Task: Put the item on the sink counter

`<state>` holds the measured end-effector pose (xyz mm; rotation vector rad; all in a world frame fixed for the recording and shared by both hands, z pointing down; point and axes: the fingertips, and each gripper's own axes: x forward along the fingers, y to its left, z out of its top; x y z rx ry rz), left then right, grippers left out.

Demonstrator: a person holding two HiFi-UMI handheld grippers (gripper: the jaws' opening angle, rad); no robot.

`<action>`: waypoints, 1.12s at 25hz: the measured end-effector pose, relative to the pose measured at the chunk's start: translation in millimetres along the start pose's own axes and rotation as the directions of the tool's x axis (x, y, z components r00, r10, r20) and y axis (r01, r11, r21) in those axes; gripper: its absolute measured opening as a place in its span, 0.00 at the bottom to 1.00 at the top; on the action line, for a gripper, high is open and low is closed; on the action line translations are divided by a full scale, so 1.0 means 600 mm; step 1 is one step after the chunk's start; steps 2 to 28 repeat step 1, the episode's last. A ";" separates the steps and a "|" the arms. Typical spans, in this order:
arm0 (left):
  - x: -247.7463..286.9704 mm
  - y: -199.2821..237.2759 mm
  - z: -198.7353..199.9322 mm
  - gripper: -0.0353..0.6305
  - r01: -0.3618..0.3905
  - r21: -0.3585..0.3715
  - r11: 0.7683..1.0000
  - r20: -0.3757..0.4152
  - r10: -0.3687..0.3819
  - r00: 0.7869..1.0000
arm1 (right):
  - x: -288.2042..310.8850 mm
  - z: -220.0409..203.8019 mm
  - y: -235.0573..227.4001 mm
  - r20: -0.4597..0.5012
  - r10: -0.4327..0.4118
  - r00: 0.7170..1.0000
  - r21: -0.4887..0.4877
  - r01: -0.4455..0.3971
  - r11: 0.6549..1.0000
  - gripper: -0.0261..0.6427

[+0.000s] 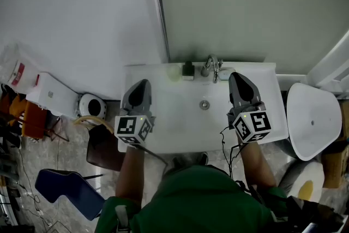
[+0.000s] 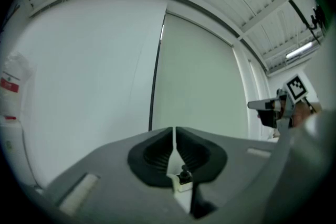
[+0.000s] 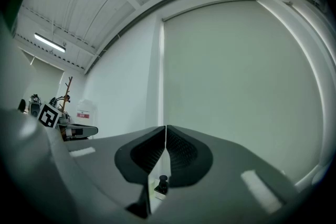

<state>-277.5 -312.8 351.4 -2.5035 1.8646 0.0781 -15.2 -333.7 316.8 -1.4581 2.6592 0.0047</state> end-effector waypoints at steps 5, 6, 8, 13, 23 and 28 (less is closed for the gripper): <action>0.002 0.004 -0.001 0.08 0.002 0.000 1.000 -0.001 -0.002 1.000 | 0.003 0.000 0.002 0.000 0.000 1.000 -0.001 0.000 1.000 0.05; 0.002 0.004 -0.001 0.08 0.002 0.000 1.000 -0.001 -0.002 1.000 | 0.003 0.000 0.002 0.000 0.000 1.000 -0.001 0.000 1.000 0.05; 0.002 0.004 -0.001 0.08 0.002 0.000 1.000 -0.001 -0.002 1.000 | 0.003 0.000 0.002 0.000 0.000 1.000 -0.001 0.000 1.000 0.05; 0.002 0.004 -0.001 0.08 0.002 0.000 1.000 -0.001 -0.002 1.000 | 0.003 0.000 0.002 0.000 0.000 1.000 -0.001 0.000 1.000 0.05; 0.002 0.004 -0.001 0.08 0.002 0.000 1.000 -0.001 -0.002 1.000 | 0.003 0.000 0.002 0.000 0.000 1.000 -0.001 0.000 1.000 0.05; 0.002 0.004 -0.001 0.08 0.002 0.000 1.000 -0.001 -0.002 1.000 | 0.003 0.000 0.002 0.000 0.000 1.000 -0.001 0.000 1.000 0.05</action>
